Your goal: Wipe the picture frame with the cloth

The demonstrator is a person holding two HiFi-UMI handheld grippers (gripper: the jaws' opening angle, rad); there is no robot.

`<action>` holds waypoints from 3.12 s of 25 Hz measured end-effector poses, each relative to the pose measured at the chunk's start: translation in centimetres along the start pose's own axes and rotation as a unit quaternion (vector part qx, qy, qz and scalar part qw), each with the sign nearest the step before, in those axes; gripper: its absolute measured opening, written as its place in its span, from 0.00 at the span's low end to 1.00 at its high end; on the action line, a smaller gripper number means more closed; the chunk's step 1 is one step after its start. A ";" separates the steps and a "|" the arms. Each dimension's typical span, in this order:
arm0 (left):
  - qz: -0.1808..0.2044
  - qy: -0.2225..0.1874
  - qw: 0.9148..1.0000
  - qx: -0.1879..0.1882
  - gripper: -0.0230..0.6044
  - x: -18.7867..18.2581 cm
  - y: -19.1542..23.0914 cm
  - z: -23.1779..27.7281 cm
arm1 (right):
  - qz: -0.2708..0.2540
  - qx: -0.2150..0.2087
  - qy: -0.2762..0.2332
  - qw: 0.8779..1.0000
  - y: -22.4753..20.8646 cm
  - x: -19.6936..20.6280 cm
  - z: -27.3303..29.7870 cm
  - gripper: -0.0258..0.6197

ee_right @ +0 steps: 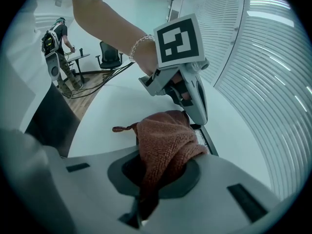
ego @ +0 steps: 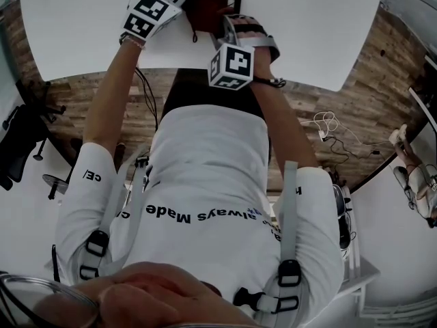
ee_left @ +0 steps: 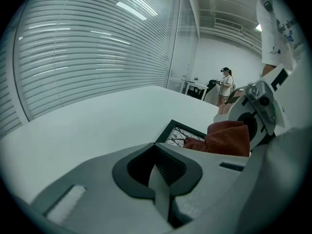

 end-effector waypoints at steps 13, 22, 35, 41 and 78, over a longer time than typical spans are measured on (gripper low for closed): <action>0.000 0.005 1.000 -0.010 0.04 0.0 -0.3 0.3 | -0.032 -0.022 0.016 0.999 3.3 0.6 -1.3 0.07; -0.005 0.007 1.000 -0.013 0.04 0.1 -0.4 0.4 | -0.006 0.010 -0.013 1.000 0.3 -0.7 -7.7 0.07; -0.010 0.007 1.000 -0.010 0.04 0.2 -0.3 0.4 | 0.048 0.097 0.053 0.993 -9.5 2.0 0.2 0.07; -0.016 0.003 1.000 -0.011 0.04 -0.4 -0.6 0.5 | 0.053 0.083 0.055 0.994 -8.7 2.6 0.3 0.07; -0.007 0.007 1.000 -0.028 0.04 0.2 0.3 0.5 | -0.029 -0.101 0.083 0.991 5.3 3.1 -4.9 0.07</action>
Point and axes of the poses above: the fingertips, and each gripper's own axes: z forward along the fingers, y to its left, x out of its underside, the point moved 1 cm from there along -z, backward along the fingers, and after that the axes turned 3 degrees about -x, right-handed, at the moved point
